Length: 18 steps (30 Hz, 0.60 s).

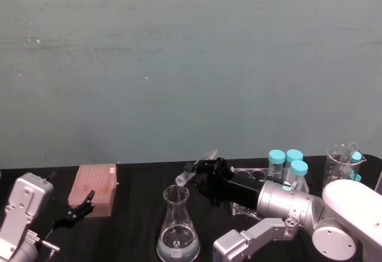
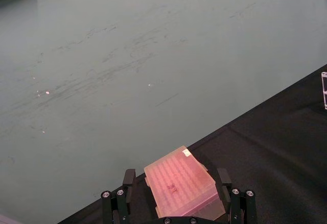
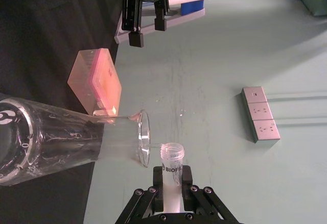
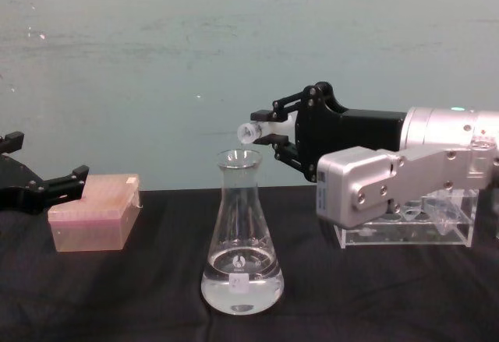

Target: Pour the liquid from the test tube into the beaker using one hand.

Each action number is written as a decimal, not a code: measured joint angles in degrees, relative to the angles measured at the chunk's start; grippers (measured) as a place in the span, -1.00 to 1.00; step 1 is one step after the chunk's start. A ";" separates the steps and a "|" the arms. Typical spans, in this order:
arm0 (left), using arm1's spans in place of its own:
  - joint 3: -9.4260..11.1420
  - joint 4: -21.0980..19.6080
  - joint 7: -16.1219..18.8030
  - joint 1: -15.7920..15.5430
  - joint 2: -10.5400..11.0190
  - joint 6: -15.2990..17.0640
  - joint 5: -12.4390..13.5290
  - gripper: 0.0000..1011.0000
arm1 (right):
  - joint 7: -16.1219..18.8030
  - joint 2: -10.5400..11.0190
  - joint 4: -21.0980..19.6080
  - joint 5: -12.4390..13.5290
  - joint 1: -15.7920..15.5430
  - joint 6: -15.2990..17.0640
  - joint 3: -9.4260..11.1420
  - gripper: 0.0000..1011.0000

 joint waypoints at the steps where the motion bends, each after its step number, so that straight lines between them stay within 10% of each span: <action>1: 0.00 0.00 0.00 0.00 0.00 0.00 0.00 0.98 | -0.09 -0.01 0.07 -0.09 0.06 -0.01 -0.08 -0.61; 18: 0.00 0.00 0.00 0.00 0.00 0.00 0.00 0.98 | -1.97 0.47 0.61 -1.88 1.22 -0.24 -1.47 -0.61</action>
